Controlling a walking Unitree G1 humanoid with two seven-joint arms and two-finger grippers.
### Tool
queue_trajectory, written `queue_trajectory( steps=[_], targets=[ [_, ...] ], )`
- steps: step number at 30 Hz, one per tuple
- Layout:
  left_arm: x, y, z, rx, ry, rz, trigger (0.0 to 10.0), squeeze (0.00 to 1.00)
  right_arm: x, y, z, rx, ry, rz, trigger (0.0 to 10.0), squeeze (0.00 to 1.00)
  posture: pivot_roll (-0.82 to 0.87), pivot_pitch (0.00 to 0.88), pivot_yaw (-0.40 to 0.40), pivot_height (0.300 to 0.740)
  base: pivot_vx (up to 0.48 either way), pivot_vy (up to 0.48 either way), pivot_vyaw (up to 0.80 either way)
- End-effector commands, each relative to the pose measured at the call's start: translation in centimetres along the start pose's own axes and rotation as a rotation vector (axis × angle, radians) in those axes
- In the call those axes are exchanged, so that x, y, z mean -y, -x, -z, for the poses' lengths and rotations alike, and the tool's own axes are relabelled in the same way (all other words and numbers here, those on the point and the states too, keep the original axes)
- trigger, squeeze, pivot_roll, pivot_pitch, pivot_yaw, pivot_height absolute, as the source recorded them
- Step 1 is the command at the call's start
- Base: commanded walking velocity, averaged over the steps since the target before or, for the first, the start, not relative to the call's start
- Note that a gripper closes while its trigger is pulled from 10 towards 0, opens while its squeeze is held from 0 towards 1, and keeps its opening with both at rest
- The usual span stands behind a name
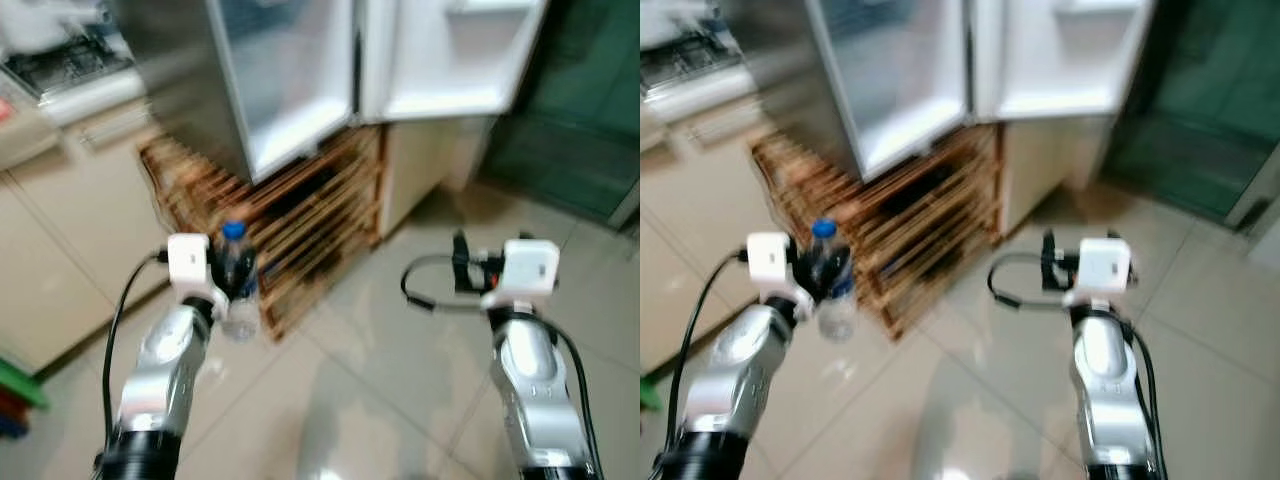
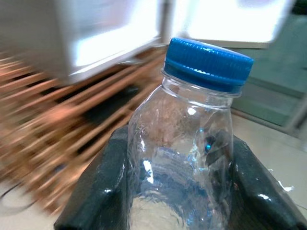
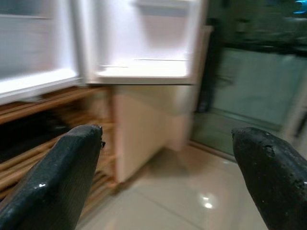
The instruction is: Restocking fridge
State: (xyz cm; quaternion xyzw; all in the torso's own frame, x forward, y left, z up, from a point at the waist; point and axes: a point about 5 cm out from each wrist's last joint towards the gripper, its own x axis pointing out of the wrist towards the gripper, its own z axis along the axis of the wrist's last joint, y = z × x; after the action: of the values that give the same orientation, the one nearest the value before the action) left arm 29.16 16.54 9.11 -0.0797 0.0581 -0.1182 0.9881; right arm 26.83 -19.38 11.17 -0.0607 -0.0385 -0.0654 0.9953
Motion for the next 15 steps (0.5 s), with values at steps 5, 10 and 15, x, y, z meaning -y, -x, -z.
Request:
queue_trajectory(
  steps=[5,10,15],
  targets=[
    [1.7,-0.9,-1.5,0.061,-0.024,0.081,10.0,0.0,0.9,0.1,0.1,0.0,0.023,0.026,10.0,0.0,-0.12,0.0,0.088,0.74,0.285,-0.383,-0.75],
    [1.4,-1.8,-2.2,0.069,0.028,0.028,10.0,0.0,1.0,0.2,0.0,0.012,0.017,0.031,10.0,0.0,-0.12,0.0,0.088,0.74,0.306,-0.365,0.0],
    [0.4,-2.3,-2.1,0.048,0.16,-0.067,10.0,0.0,1.8,0.3,-0.3,0.024,0.03,0.069,10.0,0.0,-0.13,0.0,0.092,0.74,0.376,-0.295,0.0]
  ],
)
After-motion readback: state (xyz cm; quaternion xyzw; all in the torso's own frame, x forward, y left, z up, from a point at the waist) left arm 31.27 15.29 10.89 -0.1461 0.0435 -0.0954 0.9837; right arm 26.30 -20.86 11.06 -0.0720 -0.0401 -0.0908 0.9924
